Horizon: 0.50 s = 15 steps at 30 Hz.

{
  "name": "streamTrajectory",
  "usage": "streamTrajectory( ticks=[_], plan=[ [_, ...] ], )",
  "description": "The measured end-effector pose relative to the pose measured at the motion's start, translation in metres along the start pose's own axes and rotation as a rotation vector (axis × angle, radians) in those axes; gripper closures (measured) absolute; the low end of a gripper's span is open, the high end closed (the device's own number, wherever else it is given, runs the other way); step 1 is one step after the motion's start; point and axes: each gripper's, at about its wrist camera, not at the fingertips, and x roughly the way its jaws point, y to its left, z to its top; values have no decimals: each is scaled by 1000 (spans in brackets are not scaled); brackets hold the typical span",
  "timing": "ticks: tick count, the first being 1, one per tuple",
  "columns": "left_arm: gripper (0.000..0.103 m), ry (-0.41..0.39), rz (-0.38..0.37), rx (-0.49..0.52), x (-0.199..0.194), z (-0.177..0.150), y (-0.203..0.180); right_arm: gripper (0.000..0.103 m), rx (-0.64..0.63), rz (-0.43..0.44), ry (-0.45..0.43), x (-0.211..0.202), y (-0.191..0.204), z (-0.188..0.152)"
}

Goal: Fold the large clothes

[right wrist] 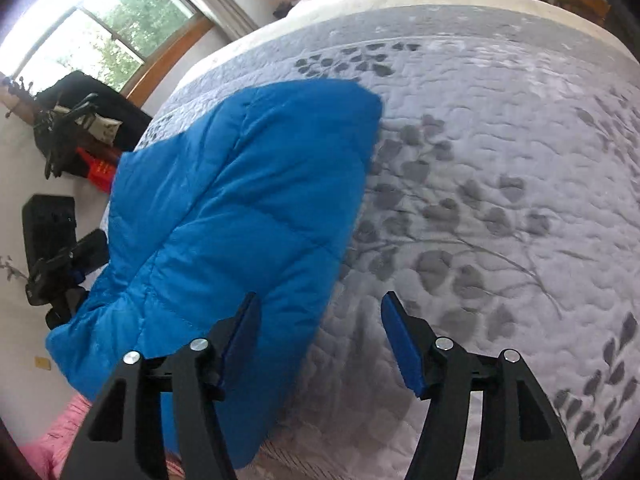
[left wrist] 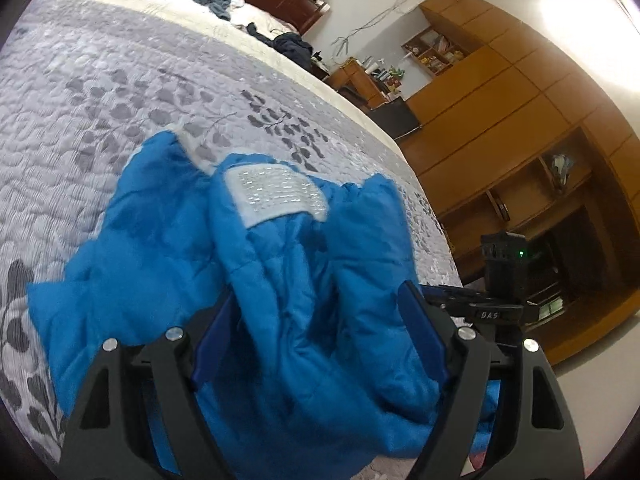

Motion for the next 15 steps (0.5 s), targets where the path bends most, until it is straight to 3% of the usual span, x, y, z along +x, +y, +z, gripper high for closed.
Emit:
streamTrajectory(
  ticks=[4, 8, 12, 15],
  plan=[
    [25, 3, -52, 38, 3, 4, -11, 62, -61, 51, 1, 5, 25, 5],
    [21, 18, -31, 90, 9, 8, -21, 62, -131, -14, -1, 10, 52, 7],
    [21, 76, 47, 107, 33, 10, -15, 62, -159, -49, 0, 23, 60, 8],
    [28, 84, 88, 119, 43, 9, -14, 62, -155, -46, -4, 25, 58, 7]
  ],
)
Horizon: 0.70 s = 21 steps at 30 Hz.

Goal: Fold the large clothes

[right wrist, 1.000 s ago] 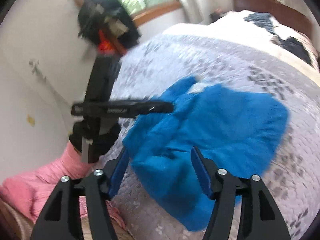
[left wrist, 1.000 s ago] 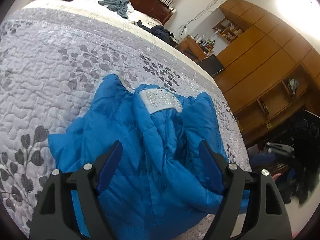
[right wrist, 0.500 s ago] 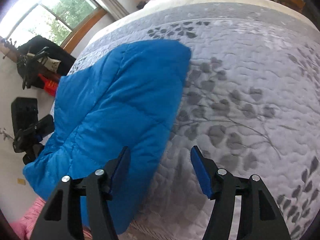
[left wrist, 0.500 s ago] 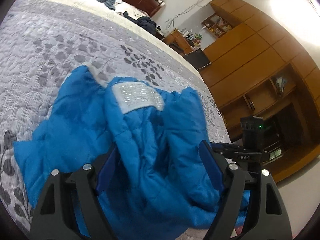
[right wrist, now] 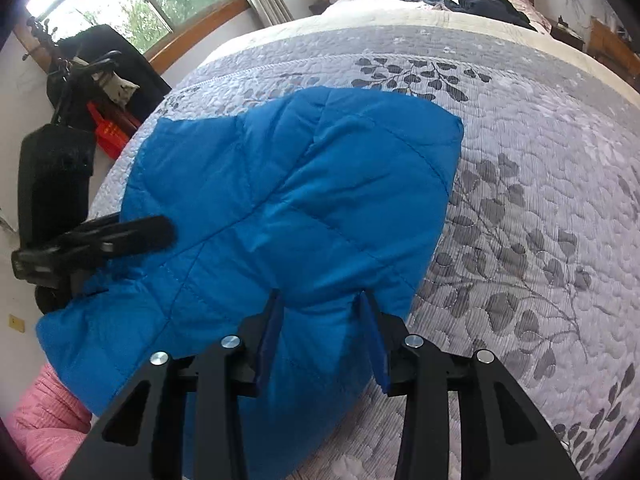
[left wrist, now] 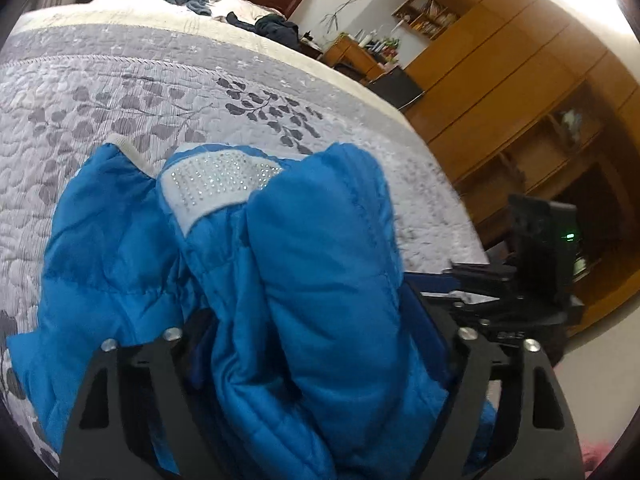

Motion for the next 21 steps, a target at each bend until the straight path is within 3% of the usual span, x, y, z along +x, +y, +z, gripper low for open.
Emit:
streamTrajectory(
  ticks=[6, 10, 15, 21],
  plan=[
    [59, -10, 57, 20, 4, 2, -13, 61, 2, -7, -27, -5, -6, -7],
    [74, -36, 68, 61, 5, 3, -27, 54, 46, 62, -61, -18, -21, -15],
    [83, -78, 30, 135, 0, 5, -55, 52, 124, 88, -141, -45, -47, -31],
    [87, -141, -104, 187, -27, 16, -86, 51, 173, 107, -215, -70, -62, -32]
  ],
)
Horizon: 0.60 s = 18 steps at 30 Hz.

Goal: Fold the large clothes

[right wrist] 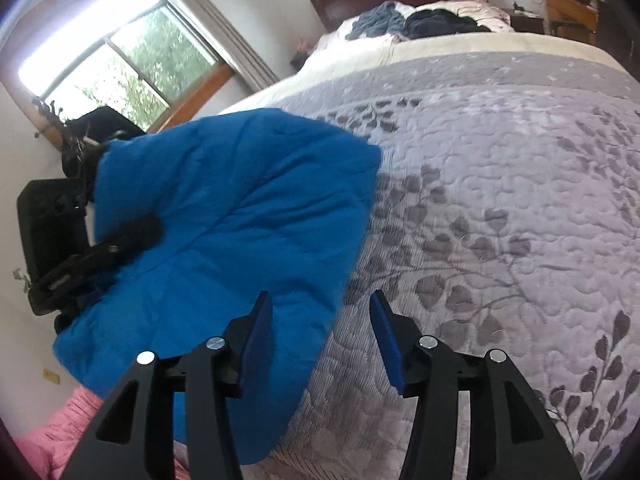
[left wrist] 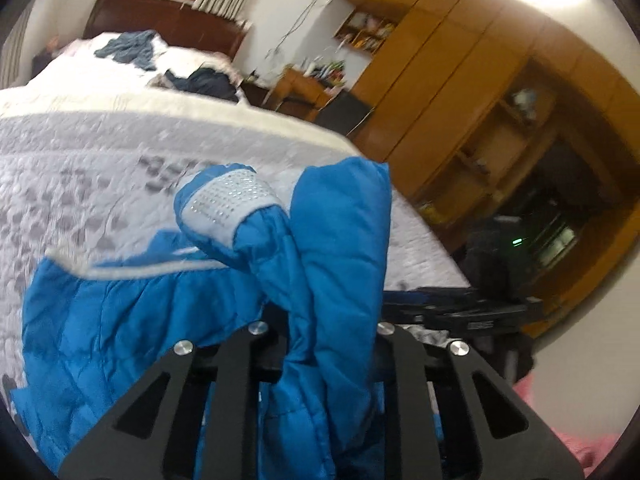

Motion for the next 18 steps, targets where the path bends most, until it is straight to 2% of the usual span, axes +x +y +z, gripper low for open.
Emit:
streamTrajectory(
  ticks=[5, 10, 15, 18],
  plan=[
    [87, -100, -87, -7, -47, 5, -1, 49, -13, 8, -26, -4, 6, 7],
    [87, -180, -94, -97, -98, -11, 35, 48, -73, 31, -13, 2, 31, 9],
    [87, -164, -64, -251, -110, -47, 94, 46, -175, 51, 45, 20, 76, 3],
    [87, -144, -29, -324, -105, -67, 128, 45, -228, 72, 120, 41, 105, -5]
  ],
)
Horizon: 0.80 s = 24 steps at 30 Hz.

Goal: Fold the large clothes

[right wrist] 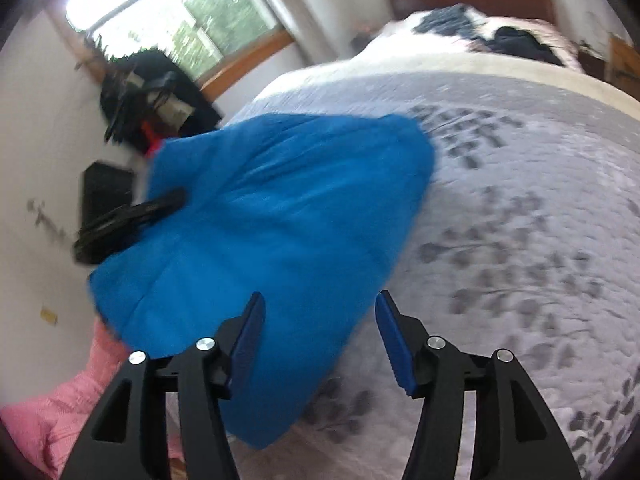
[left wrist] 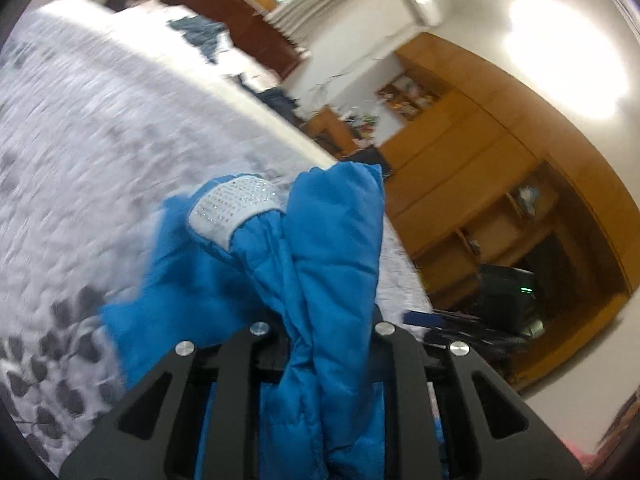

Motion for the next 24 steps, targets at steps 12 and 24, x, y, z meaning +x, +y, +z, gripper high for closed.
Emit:
streamTrajectory(
  ticks=[12, 24],
  plan=[
    [73, 48, 0, -47, 22, -14, 47, 30, 8, -55, 158, 65, 19, -12],
    [56, -66, 167, 29, -72, -24, -1, 32, 6, 0, 132, 32, 24, -25]
  ],
)
